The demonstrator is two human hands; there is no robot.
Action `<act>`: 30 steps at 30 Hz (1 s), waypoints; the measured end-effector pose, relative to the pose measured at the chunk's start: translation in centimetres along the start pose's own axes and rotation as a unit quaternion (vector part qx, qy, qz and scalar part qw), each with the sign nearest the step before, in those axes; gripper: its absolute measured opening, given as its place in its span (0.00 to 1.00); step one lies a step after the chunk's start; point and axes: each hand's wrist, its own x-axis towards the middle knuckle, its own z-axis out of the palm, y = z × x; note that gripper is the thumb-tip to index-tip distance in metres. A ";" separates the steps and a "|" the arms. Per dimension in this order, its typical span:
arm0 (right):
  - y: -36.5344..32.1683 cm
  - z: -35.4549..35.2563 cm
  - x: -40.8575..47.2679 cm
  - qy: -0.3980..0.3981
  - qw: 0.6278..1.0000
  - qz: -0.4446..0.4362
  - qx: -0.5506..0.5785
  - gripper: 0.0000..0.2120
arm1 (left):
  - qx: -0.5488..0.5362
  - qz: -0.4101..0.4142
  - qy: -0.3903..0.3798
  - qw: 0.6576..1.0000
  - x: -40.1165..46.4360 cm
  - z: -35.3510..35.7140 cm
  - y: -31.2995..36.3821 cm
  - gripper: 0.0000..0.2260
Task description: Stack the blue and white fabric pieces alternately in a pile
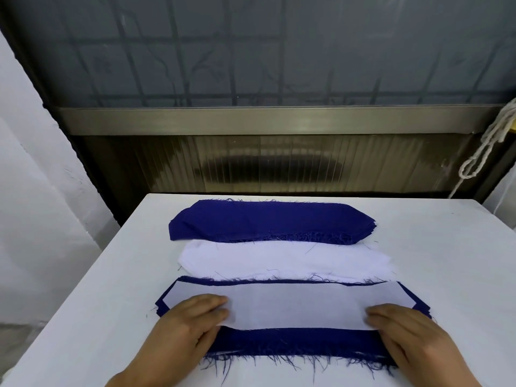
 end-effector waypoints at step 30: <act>-0.6 6.1 7.1 -0.171 0.947 0.265 0.067 0.05 | -0.007 -0.123 -0.030 0.992 9.9 5.6 1.1 0.09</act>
